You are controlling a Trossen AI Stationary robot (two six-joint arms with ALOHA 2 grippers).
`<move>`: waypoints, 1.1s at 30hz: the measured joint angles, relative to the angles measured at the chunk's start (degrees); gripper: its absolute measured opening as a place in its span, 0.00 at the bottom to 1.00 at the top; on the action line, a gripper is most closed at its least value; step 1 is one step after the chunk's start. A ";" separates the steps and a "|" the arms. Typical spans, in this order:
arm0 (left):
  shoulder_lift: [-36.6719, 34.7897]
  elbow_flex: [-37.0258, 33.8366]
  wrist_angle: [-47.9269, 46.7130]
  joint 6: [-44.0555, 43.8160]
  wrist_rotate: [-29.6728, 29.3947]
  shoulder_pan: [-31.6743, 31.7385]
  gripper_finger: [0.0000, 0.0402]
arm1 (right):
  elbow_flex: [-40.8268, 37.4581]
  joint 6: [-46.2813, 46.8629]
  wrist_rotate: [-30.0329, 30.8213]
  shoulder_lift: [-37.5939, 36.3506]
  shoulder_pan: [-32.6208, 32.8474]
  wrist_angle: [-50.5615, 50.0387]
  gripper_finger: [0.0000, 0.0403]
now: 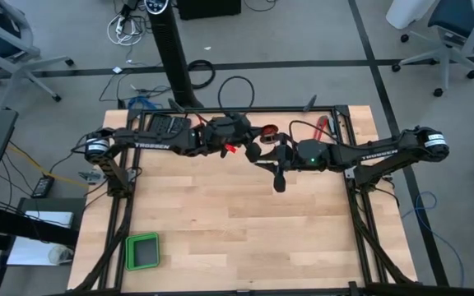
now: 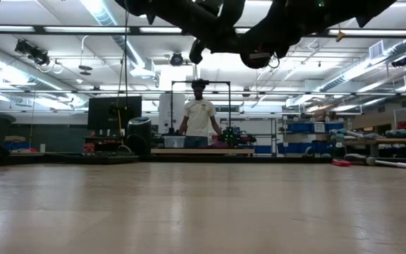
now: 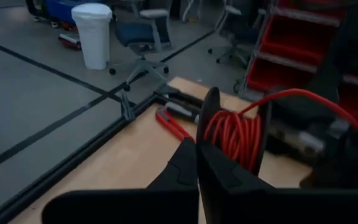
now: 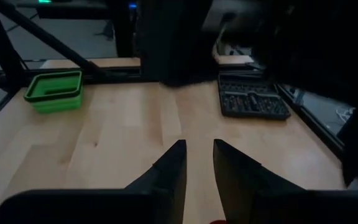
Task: Coil cords
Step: Coil the red wire onto the black spool
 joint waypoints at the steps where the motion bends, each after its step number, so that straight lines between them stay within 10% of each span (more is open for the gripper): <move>1: 0.00 0.00 0.53 -0.60 -0.06 0.22 0.00 | -0.02 0.00 0.17 0.00 0.00 0.01 0.19; 19: -0.07 0.11 -3.17 5.79 -1.78 1.10 0.00 | 1.74 6.21 5.33 -1.35 5.27 -17.82 0.19; 33: -0.07 0.09 -20.02 12.61 12.48 0.97 0.00 | 0.92 7.22 17.46 -3.43 6.84 -26.59 0.19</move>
